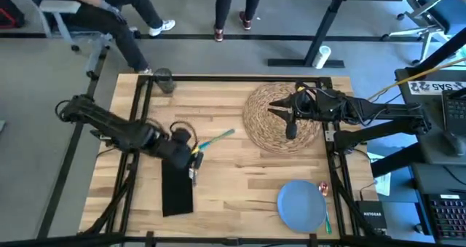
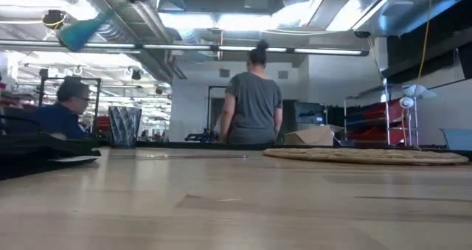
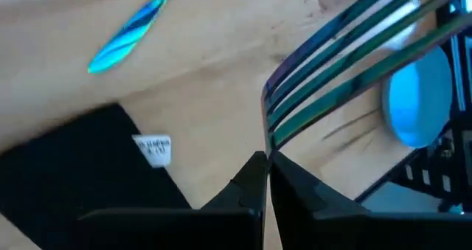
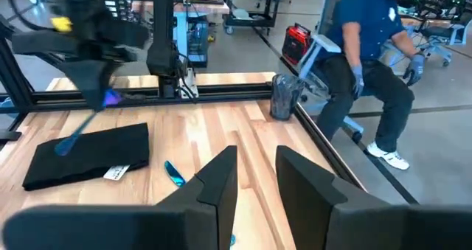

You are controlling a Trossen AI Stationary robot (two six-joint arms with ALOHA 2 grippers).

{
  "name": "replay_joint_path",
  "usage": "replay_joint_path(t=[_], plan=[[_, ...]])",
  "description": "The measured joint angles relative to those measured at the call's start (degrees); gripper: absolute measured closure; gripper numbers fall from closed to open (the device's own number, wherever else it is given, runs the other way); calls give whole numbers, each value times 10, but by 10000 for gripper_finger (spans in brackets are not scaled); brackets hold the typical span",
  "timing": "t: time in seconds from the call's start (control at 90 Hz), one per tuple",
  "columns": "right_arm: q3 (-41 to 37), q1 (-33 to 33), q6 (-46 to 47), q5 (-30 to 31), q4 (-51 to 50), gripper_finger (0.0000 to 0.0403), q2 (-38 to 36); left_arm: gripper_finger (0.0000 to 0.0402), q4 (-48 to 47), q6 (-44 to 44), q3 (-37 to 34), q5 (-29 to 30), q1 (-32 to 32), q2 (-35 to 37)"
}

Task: Set table place
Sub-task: Put the blue fork on the black table napkin

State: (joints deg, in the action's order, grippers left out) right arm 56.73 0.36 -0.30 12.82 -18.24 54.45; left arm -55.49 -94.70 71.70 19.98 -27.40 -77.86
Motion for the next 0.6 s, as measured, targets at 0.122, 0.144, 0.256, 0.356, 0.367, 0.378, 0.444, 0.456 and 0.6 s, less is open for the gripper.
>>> replay_joint_path(t=[0.122,0.144,0.256,0.356,0.367,0.378,0.444,0.456,0.6], plan=[[0,0,0,0,0,320,0,401,-31,-62,0,35,-41,-11],[0,0,0,0,0,320,0,401,-36,-69,0,36,-46,-13],[0,0,1,0,1,320,0,401,-40,-78,0,39,-62,-28],[0,0,14,-3,1,320,0,401,-26,-74,-1,45,-72,-36],[0,0,15,-4,1,320,0,401,-23,-74,-1,46,-73,-37],[0,0,17,-6,1,320,0,401,-19,-73,-3,47,-74,-37],[0,0,28,-16,1,320,0,401,31,-66,-23,59,-80,-38],[0,0,29,-18,2,320,0,401,42,-64,-27,61,-81,-38],[0,0,39,-34,1,320,0,401,215,-22,-98,74,-86,-37]])
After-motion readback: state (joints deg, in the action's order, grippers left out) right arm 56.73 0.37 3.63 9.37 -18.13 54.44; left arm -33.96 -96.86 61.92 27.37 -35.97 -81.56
